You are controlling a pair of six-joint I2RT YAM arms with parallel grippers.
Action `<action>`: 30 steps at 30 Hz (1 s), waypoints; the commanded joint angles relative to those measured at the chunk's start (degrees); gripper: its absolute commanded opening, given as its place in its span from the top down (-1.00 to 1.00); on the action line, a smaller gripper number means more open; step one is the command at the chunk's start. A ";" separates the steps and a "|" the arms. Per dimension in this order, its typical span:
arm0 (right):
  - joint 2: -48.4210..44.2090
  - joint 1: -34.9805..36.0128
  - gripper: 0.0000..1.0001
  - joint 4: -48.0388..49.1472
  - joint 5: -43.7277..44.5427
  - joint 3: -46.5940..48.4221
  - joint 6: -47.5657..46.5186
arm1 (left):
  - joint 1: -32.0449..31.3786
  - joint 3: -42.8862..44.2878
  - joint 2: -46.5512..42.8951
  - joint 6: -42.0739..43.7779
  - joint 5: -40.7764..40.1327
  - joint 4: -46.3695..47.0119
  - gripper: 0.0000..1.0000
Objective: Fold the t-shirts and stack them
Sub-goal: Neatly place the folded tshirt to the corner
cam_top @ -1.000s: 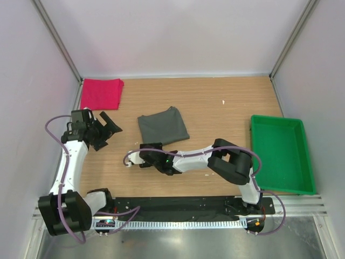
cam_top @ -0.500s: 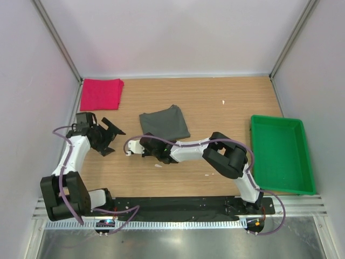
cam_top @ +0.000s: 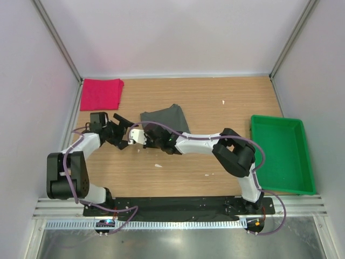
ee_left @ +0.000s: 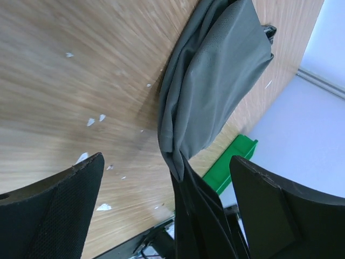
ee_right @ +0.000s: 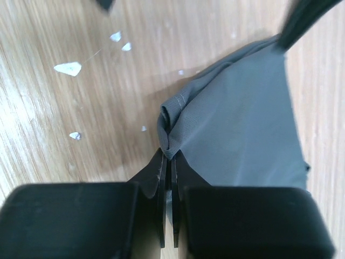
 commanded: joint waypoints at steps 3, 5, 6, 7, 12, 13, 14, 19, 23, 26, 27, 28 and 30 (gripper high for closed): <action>-6.16 -0.27 0.97 1.39 -1.97 1.63 1.79 | -2.71 -1.15 3.12 -5.88 -0.18 10.33 -0.99; -6.69 -0.36 0.97 1.39 -2.14 1.80 2.41 | -3.24 -1.77 4.97 -7.90 -0.10 13.92 -0.99; -6.95 -0.45 0.97 1.39 -2.23 1.98 2.50 | -3.33 -1.60 5.76 -8.17 -0.01 14.47 -0.99; -7.04 -0.45 0.97 1.39 -2.32 2.15 2.58 | -3.33 -1.42 7.50 -8.52 -0.10 15.17 -0.99; -7.04 -0.89 0.97 1.39 -2.49 2.77 3.46 | -7.02 -1.15 12.26 -11.95 -0.45 19.74 -0.99; -7.21 -0.97 0.97 1.39 -2.50 2.77 3.55 | -7.28 -1.15 12.88 -12.39 -1.06 20.62 -0.99; -7.22 -0.97 0.97 1.39 -2.67 2.86 3.64 | -7.46 -1.33 13.93 -12.74 -1.33 21.24 -1.00; -7.83 -1.15 0.97 1.39 -2.67 2.33 4.34 | -8.34 -1.07 16.92 -15.12 -2.64 24.84 -1.00; -8.36 -1.50 0.97 1.39 -2.85 2.33 5.66 | -8.52 -0.54 19.20 -15.38 -4.40 25.02 -0.85; -8.80 -1.68 0.97 1.74 -3.02 2.33 6.80 | -8.60 -0.19 21.40 -15.90 -4.14 26.07 -0.79; -8.89 -1.85 0.97 1.92 -3.11 2.33 6.98 | -8.78 -0.19 21.93 -16.34 -3.97 26.86 -0.75; -8.97 -1.94 0.97 2.35 -3.37 2.33 7.59 | -8.87 -0.19 22.72 -16.52 -3.97 28.17 -0.67; -8.97 -2.38 0.97 2.53 -3.64 2.25 8.29 | -9.13 0.25 23.25 -16.35 -4.67 28.54 -0.59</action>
